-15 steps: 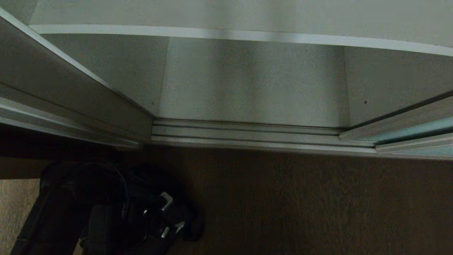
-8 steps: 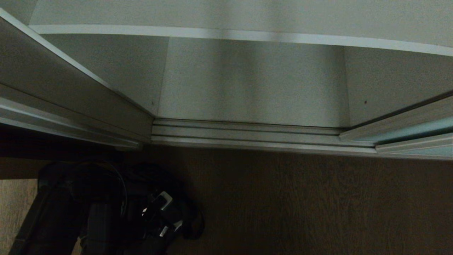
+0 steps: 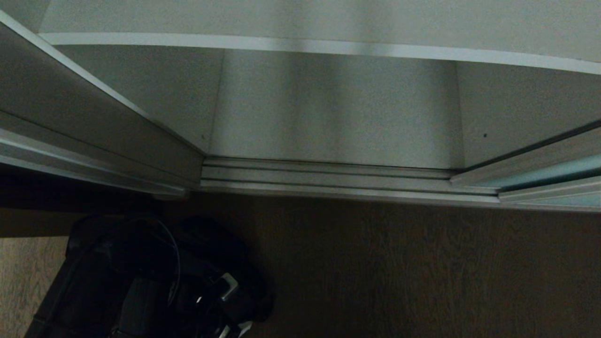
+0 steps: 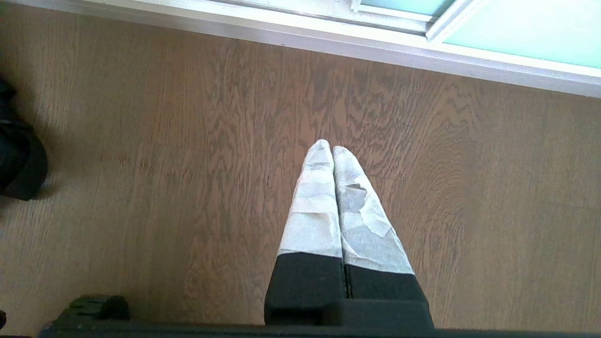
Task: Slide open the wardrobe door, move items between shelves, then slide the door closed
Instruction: Place the bag on the higher shelf
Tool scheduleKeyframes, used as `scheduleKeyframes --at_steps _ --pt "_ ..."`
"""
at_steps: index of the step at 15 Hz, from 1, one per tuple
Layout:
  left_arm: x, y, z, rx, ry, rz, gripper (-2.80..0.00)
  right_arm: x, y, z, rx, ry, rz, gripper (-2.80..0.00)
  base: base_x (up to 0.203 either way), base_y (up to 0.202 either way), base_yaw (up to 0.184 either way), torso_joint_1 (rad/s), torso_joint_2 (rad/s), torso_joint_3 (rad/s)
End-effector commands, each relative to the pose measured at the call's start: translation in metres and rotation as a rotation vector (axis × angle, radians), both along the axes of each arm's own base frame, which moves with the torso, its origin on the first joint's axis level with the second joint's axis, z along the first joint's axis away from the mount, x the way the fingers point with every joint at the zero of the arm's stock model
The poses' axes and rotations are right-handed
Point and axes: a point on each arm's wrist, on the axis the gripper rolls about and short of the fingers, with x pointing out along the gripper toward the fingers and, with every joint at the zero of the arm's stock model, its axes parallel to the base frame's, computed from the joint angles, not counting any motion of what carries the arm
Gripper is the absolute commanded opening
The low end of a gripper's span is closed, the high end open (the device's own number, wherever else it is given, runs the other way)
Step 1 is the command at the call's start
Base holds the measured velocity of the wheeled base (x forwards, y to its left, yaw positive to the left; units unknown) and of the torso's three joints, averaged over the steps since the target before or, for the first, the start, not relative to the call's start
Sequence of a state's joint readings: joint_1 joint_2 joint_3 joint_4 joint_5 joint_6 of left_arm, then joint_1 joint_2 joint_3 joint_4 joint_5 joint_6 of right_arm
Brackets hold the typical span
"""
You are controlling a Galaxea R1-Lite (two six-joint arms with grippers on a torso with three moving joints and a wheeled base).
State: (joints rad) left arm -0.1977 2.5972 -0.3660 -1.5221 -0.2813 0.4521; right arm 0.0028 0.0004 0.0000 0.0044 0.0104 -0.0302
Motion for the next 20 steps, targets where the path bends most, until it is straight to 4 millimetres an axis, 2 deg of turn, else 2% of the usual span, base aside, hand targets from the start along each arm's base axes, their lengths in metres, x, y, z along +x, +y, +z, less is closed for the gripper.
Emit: scheduleKeyframes --at_steps 1,2,3,15,17,20 --pt "-0.001 -0.001 0.0 0.001 -0.001 -0.004 0.0 0.0 0.0 0.0 0.0 0.0 0.001 -2.8 0.0 0.0 0.0 0.0 0.0 0.0" --pt "-0.001 -0.001 0.0 0.002 0.0 -0.003 0.0 0.0 0.0 0.0 0.0 -0.002 0.001 -2.8 0.0 0.0 0.0 0.0 0.0 0.0" --pt "-0.001 -0.001 0.0 0.0 0.001 0.0 -2.8 0.0 0.0 0.0 0.0 0.0 0.001 -2.8 0.0 0.0 0.0 0.0 0.0 0.0" --pt "-0.001 -0.003 0.001 -0.1 0.056 0.08 -2.8 0.0 0.0 0.0 0.0 -0.002 0.001 -2.8 0.0 0.0 0.0 0.0 0.0 0.0" --pt "0.0 -0.003 0.011 -0.142 0.05 0.11 -2.8 0.0 0.0 0.0 0.0 -0.002 0.001 -2.8 0.0 0.0 0.0 0.0 0.0 0.0" --pt "-0.005 -0.002 0.053 -0.234 -0.001 0.128 -2.8 0.0 0.0 0.0 0.0 -0.002 0.001 -2.8 0.0 0.0 0.0 0.0 0.0 0.0"
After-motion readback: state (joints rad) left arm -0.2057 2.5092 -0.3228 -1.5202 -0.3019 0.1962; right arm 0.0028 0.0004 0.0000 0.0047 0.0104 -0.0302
